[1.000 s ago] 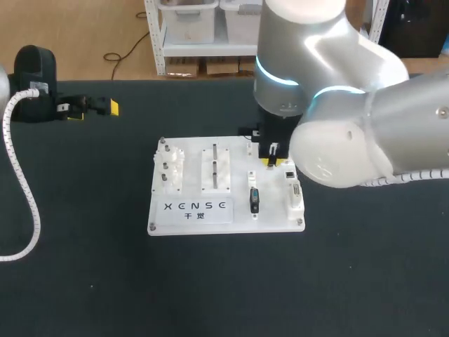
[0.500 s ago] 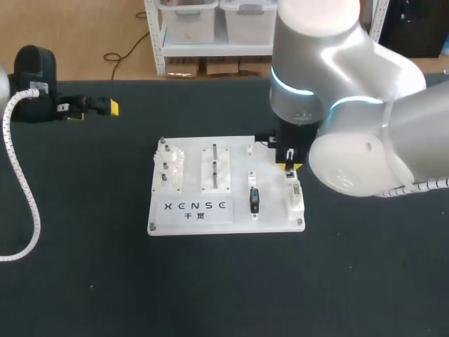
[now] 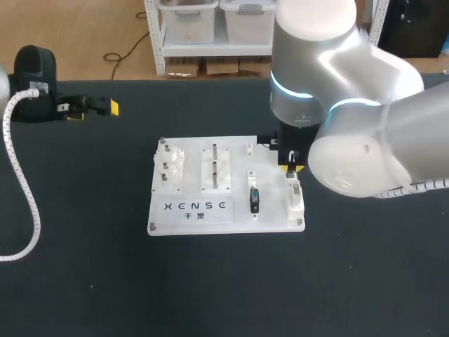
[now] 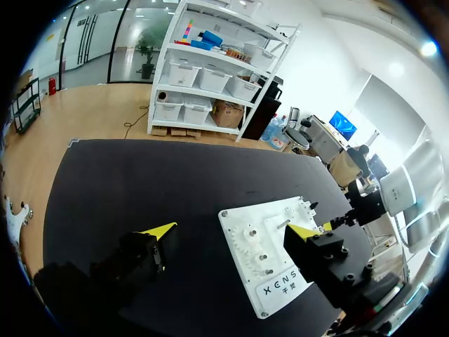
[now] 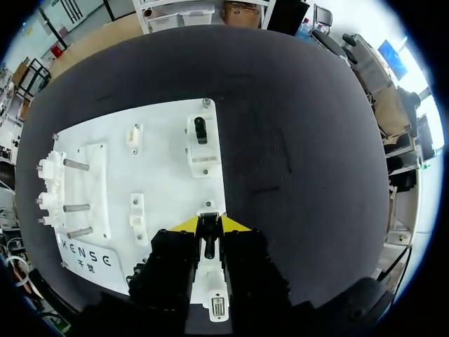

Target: Insert the USB connector, Ethernet cable, and multi-pin plug into their matching sockets one by one.

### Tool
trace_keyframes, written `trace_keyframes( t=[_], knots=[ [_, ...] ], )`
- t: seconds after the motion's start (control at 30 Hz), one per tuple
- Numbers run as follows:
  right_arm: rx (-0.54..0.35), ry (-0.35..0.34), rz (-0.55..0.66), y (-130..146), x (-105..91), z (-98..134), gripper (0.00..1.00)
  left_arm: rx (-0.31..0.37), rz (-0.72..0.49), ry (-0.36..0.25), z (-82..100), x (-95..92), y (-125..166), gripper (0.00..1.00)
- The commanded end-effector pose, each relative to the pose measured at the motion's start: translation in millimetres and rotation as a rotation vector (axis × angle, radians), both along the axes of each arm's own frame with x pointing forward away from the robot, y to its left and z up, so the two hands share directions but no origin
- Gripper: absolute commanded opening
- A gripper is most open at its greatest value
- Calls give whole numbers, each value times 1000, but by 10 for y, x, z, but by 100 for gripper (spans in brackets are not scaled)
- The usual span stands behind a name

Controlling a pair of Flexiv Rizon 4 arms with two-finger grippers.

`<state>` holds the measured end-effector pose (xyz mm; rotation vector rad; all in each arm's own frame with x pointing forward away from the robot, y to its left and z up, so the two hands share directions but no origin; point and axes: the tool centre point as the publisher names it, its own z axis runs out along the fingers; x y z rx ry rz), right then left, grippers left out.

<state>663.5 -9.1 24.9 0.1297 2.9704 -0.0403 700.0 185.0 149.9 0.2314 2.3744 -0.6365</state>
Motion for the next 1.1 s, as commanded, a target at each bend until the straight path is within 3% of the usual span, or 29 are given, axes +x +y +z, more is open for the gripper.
trace_keyframes(
  t=[0.03,0.47,0.9,1.03,1.07,1.1],
  knots=[
    [-4,-1,-2,-2,-2,-21,0,0,0,0,0,0,0,100],
    [-20,22,-36,-32,60,-126,0,0,0,0,0,0,0,100],
    [-35,58,-45,-58,-16,-245,0,0,0,0,0,0,0,100],
    [-32,36,-44,-24,12,-221,0,0,0,0,0,0,0,100],
    [-29,27,-42,-10,21,-194,16,0,0,0,0,0,0,100],
    [-30,17,-40,2,30,-163,41,0,0,0,0,0,0,100]
  ],
)
